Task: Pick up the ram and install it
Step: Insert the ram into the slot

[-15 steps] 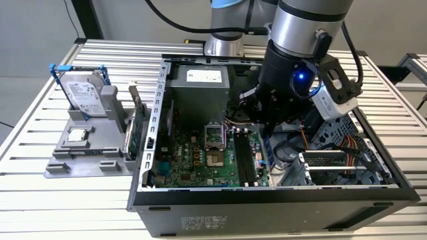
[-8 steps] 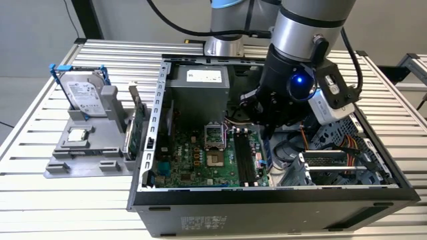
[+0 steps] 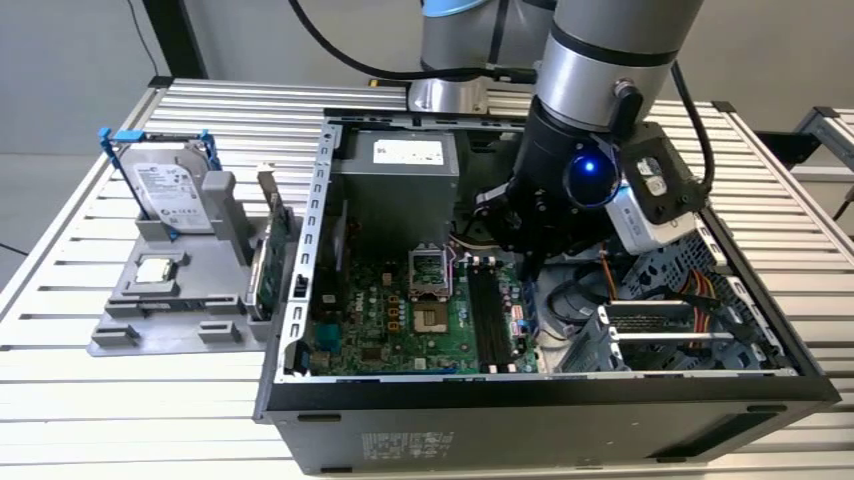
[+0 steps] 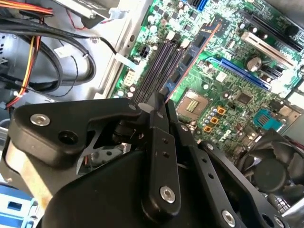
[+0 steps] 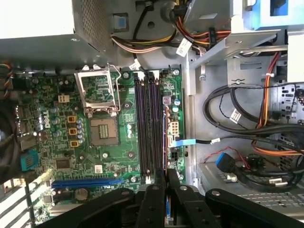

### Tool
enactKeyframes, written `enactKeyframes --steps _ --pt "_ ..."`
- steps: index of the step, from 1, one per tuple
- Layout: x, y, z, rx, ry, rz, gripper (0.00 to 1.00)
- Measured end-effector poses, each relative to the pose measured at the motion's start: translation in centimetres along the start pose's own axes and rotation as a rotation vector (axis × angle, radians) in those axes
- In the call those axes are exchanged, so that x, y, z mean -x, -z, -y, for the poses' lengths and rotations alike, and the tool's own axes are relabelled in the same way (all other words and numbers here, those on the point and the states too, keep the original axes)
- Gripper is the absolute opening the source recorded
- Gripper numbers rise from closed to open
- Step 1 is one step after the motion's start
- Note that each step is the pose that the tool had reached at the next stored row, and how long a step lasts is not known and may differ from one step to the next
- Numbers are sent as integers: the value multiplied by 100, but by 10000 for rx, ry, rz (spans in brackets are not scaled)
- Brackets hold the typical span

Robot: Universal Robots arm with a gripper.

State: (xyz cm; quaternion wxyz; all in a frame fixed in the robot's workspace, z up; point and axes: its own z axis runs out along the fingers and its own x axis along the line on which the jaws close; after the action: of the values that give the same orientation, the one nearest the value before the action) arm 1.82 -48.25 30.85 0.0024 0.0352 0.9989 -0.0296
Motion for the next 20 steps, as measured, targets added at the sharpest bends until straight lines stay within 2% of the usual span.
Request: enactKeyframes --steps 6,11,16,20 --pt "-45 -46 -31 25 9 21 0" --pt "-67 -93 -91 37 60 130 0" --pt "-71 -175 -142 49 110 187 0" --pt "-74 -246 -178 51 114 188 0"
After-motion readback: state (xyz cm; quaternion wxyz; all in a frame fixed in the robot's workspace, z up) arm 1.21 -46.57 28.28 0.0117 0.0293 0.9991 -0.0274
